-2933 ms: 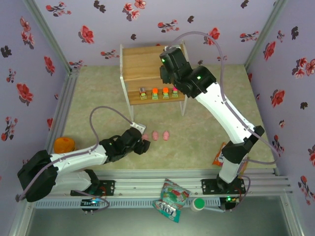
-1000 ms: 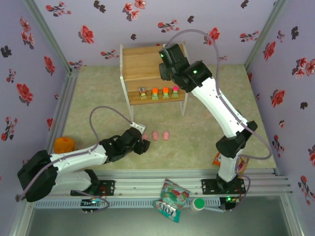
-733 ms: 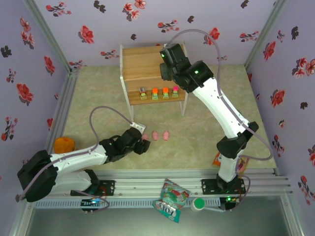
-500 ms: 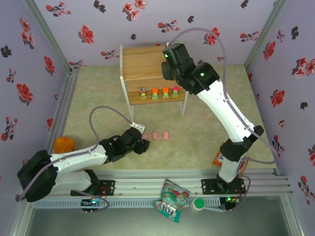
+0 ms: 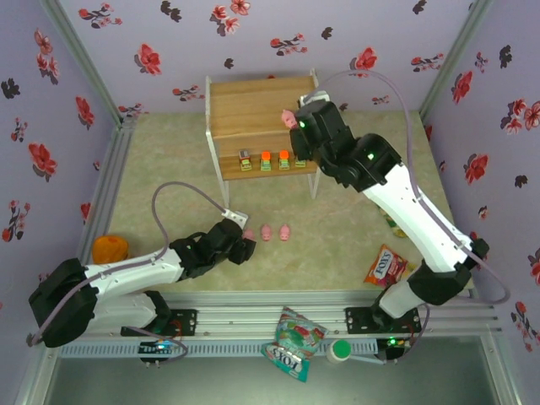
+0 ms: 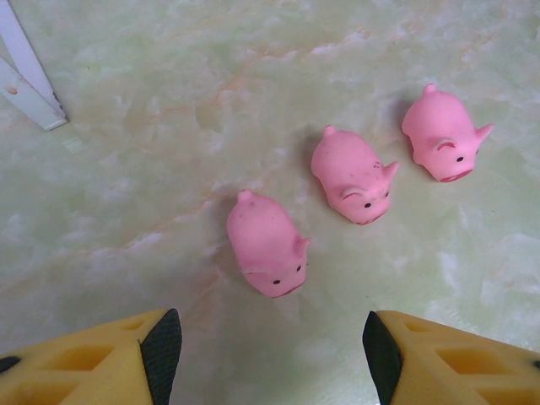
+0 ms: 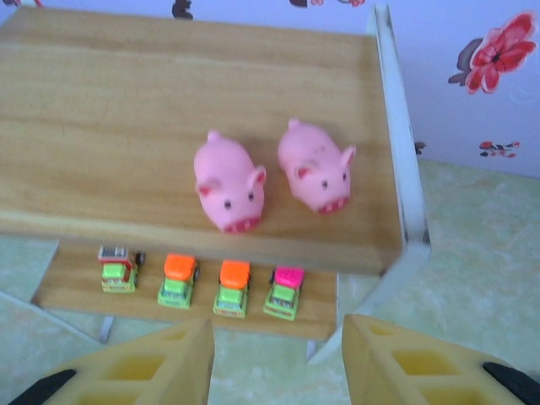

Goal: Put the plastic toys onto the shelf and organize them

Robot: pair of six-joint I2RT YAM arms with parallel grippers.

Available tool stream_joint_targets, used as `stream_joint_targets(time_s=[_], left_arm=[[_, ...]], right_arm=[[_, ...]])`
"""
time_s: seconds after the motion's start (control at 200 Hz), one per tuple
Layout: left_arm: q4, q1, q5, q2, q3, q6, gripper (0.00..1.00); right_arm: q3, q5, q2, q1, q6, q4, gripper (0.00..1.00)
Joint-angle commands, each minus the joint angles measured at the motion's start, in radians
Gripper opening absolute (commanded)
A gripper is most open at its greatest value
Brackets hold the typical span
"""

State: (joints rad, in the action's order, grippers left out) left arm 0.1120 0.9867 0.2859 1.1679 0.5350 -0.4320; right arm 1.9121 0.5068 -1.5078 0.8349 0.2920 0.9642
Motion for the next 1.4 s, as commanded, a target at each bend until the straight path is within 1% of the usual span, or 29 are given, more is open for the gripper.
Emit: stream_joint_targets(time_s=[0.0, 0.175, 0.315, 0.55, 0.83, 1.045, 1.395], left_arm=[[0.026, 0.008, 0.041, -0.003, 0.017, -0.025, 0.64], [0.035, 0.019, 0.071, 0.052, 0.044, -0.097, 0.63], [0.038, 0.045, 0.108, 0.101, 0.076, -0.156, 0.61], [0.094, 0.073, 0.201, 0.175, 0.134, -0.259, 0.59], [0.109, 0.084, 0.213, 0.241, 0.173, -0.362, 0.57], [0.103, 0.093, 0.213, 0.281, 0.200, -0.404, 0.59], [0.140, 0.098, 0.235, 0.361, 0.243, -0.479, 0.59]], right_arm=[[-0.098, 0.036, 0.075, 0.019, 0.038, -0.058, 0.44], [-0.281, 0.040, 0.181, 0.023, 0.079, -0.093, 0.42], [-0.407, 0.032, 0.260, 0.023, 0.114, -0.111, 0.41], [-0.556, 0.031, 0.355, 0.023, 0.154, -0.117, 0.41], [-0.650, 0.032, 0.430, 0.020, 0.183, -0.122, 0.41], [-0.685, 0.036, 0.463, 0.018, 0.192, -0.121, 0.42], [-0.733, 0.029, 0.501, 0.004, 0.204, -0.122, 0.43]])
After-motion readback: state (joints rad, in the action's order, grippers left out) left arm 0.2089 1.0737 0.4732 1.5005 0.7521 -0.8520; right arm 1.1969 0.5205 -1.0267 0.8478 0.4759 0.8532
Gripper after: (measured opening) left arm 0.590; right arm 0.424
